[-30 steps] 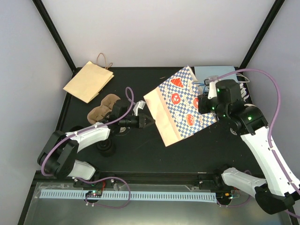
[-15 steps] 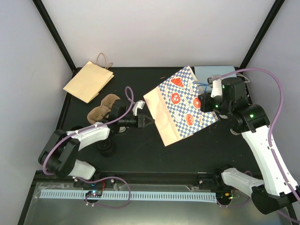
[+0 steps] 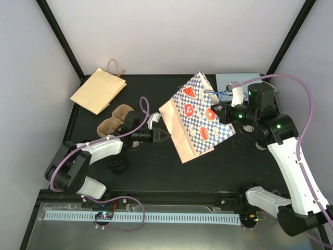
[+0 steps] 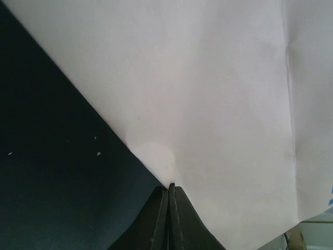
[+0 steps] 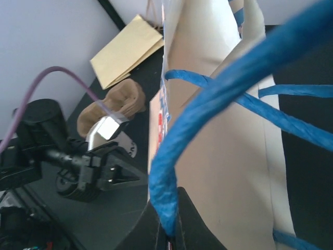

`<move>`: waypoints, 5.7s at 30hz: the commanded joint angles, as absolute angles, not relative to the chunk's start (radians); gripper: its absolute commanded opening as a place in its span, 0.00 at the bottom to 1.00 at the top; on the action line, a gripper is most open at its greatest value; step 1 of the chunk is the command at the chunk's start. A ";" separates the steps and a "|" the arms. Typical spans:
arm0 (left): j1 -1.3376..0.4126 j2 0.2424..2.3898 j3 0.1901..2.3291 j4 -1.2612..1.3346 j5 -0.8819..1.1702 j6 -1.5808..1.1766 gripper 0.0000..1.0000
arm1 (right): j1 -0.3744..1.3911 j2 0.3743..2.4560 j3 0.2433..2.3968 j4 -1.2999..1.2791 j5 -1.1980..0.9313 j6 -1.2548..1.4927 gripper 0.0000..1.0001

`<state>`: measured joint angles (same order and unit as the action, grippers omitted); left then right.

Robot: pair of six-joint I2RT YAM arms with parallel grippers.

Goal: Pack the takeout coffee

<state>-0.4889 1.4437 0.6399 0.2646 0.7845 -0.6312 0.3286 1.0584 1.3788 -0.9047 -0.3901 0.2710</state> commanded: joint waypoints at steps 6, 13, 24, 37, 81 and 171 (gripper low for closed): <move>-0.474 1.522 0.699 0.194 0.750 -0.596 0.02 | 0.314 1.059 1.393 -0.753 -0.624 0.311 0.01; -0.478 1.512 0.721 0.188 0.744 -0.593 0.02 | 0.328 1.083 1.347 -0.759 -0.544 0.295 0.01; -0.480 1.516 0.752 0.139 0.698 -0.571 0.18 | 0.380 1.115 1.338 -0.771 -0.369 0.286 0.01; -0.480 1.315 0.728 -0.021 0.571 -0.481 0.67 | 0.426 1.176 1.379 -0.849 -0.092 0.253 0.01; -0.468 0.918 0.738 -0.132 0.363 -0.439 0.99 | 0.614 1.248 1.430 -0.821 -0.125 0.274 0.26; -0.922 1.327 1.090 -0.216 0.157 -0.283 0.99 | 0.229 1.021 0.993 -0.591 -0.215 0.867 0.03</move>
